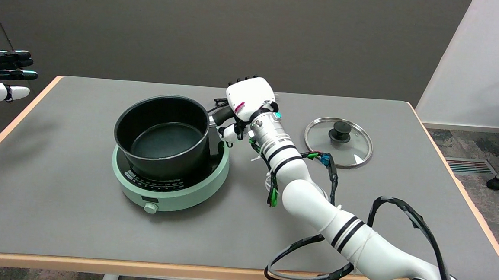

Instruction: Place the soup pot onto the induction stove.

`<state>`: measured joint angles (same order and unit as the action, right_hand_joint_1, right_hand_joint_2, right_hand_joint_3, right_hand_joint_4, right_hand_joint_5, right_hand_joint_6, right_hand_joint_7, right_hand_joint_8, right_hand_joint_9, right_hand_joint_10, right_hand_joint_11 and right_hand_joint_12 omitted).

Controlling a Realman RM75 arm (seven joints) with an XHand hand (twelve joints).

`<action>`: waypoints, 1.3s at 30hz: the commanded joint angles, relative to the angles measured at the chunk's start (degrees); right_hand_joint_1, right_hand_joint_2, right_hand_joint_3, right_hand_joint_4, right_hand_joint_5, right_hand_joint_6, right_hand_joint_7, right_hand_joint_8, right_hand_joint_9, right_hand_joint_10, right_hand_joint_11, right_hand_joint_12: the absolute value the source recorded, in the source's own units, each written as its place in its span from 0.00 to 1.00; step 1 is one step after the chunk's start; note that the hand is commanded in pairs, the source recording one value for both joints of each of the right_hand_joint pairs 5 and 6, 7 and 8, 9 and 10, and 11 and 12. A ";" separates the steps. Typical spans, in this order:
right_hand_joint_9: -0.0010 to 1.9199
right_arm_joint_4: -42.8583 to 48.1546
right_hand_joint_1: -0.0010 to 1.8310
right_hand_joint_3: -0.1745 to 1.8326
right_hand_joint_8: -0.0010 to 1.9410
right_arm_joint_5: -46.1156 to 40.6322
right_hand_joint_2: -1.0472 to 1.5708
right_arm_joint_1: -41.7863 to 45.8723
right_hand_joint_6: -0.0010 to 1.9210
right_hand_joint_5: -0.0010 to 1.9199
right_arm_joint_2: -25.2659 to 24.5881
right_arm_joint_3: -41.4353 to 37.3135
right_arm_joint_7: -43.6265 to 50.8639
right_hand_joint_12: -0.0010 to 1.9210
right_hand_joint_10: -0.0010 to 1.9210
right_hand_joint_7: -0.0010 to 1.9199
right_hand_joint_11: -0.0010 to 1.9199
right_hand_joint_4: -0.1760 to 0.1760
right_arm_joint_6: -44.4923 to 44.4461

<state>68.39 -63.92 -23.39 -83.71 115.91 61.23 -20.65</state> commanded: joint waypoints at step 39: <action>0.00 10.38 0.61 0.57 0.00 -0.51 0.01 4.20 0.00 0.00 2.70 -9.36 4.23 0.00 0.00 0.00 0.00 0.85 14.24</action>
<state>69.61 -63.88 -23.02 -82.98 114.53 63.48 -17.84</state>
